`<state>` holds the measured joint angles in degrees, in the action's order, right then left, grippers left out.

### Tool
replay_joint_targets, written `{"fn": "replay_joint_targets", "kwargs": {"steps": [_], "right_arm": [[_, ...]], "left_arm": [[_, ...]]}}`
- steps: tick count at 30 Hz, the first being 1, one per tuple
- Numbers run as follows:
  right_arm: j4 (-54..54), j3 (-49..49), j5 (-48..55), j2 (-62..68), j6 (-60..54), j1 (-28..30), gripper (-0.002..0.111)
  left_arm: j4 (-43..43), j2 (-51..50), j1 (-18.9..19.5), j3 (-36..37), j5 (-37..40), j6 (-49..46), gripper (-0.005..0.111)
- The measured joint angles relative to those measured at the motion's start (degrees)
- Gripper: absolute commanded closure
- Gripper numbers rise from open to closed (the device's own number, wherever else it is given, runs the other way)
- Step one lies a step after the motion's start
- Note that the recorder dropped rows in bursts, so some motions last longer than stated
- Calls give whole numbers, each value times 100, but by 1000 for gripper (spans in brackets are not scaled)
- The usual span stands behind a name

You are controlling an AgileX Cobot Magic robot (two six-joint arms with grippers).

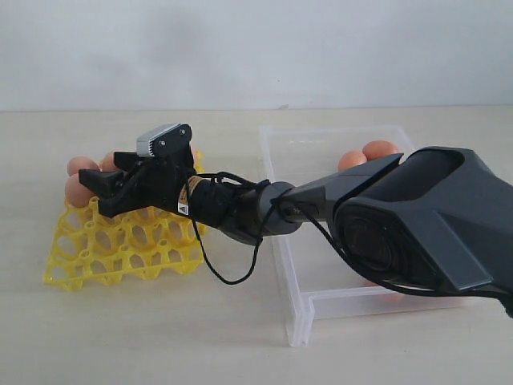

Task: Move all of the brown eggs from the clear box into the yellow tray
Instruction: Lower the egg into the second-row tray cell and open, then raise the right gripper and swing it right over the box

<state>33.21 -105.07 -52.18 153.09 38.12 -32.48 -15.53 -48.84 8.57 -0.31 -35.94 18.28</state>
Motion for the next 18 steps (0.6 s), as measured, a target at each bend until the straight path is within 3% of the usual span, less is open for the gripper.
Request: {"fn": "replay_joint_targets", "kwargs": {"steps": [4,10,18], "right_arm": [[0,0,40,-26,0,0,65],[431,20,313,-244,196,69,109],[1350,20,370,-921,877,233,108]], "left_arm": [[0,0,0,0,0,0,103],[0,0,0,0,0,0,103],[0,0,0,0,0,0,103]]}}
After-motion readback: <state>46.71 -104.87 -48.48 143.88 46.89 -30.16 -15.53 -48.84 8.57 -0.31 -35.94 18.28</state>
